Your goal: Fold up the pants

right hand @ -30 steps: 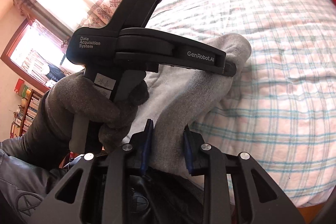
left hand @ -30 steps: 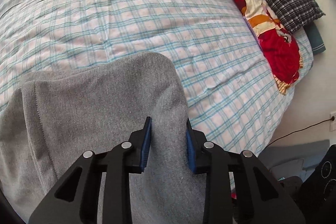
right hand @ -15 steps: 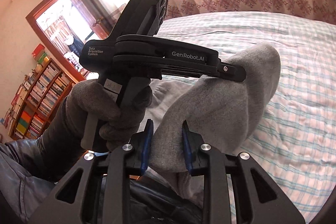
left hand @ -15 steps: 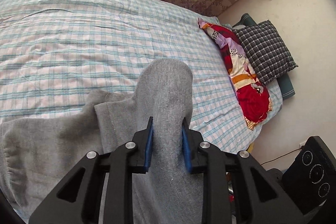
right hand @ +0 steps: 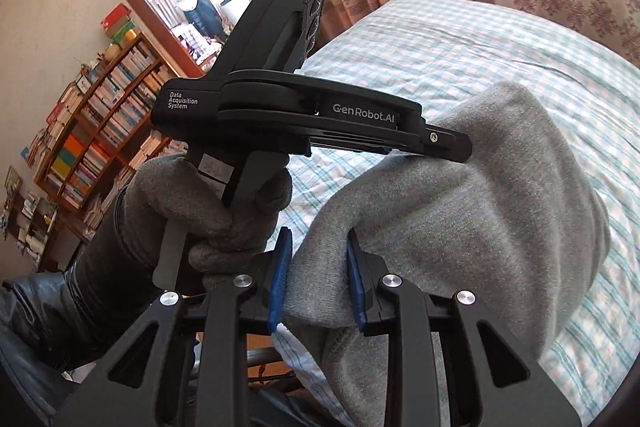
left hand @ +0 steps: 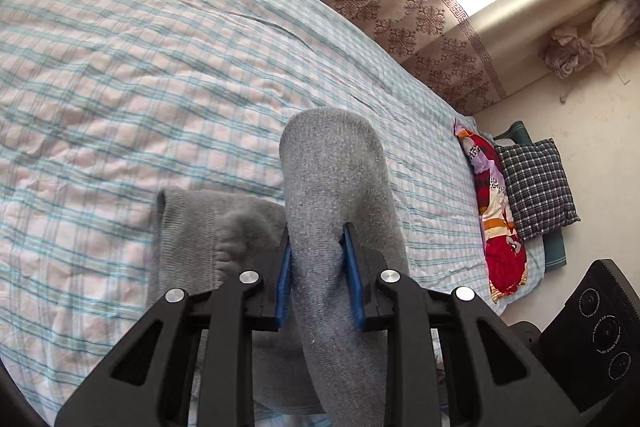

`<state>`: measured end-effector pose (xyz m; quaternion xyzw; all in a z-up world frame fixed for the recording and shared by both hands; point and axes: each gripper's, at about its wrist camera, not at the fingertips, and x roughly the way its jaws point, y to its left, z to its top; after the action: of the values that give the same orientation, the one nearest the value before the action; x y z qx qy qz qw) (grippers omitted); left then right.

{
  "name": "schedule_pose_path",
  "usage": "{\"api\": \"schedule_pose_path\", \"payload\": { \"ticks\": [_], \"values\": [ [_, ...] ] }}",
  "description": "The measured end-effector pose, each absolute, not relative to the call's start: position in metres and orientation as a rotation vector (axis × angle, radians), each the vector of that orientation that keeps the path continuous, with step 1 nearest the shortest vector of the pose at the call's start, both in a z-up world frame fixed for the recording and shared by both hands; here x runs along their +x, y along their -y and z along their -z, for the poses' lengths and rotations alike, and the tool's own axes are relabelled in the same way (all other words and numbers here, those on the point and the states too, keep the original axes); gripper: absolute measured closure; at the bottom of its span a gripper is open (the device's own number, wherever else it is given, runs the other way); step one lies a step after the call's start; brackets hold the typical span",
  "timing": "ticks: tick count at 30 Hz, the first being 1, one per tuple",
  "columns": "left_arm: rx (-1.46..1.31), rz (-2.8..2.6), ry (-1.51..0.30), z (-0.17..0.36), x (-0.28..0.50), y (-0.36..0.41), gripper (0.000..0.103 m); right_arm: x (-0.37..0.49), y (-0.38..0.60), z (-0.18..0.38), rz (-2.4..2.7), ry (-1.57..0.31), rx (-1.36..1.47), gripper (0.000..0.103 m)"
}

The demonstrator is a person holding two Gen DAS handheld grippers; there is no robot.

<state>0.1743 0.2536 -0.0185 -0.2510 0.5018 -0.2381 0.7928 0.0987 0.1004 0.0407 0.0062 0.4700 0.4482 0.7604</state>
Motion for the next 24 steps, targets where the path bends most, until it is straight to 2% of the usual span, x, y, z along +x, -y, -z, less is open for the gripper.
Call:
{"api": "schedule_pose_path", "payload": {
  "ticks": [10,14,17,19,21,24],
  "values": [
    [-0.694,0.435,-1.067,0.069,0.173,-0.315,0.079,0.112,-0.144,0.006,-1.007,-1.086,0.002,0.077],
    [-0.723,0.376,-1.089,0.102,0.173,-0.326,0.078,0.123,-0.161,0.048,-1.003,-1.168,0.009,0.074],
    [-0.695,0.352,-1.063,0.105,0.166,-0.326,0.066,0.12,-0.154,0.055,-1.02,-1.179,0.035,0.064],
    [-0.646,0.311,-1.051,0.099,0.163,-0.325,0.049,0.122,-0.135,0.041,-1.021,-1.12,0.072,0.047],
    [-0.577,0.258,-1.048,0.091,0.161,-0.324,0.043,0.125,-0.111,0.023,-1.01,-1.054,0.118,0.046],
    [-0.499,0.198,-1.025,0.072,0.157,-0.322,0.043,0.126,-0.069,0.002,-0.914,-0.998,0.177,0.045]
  ]
}}
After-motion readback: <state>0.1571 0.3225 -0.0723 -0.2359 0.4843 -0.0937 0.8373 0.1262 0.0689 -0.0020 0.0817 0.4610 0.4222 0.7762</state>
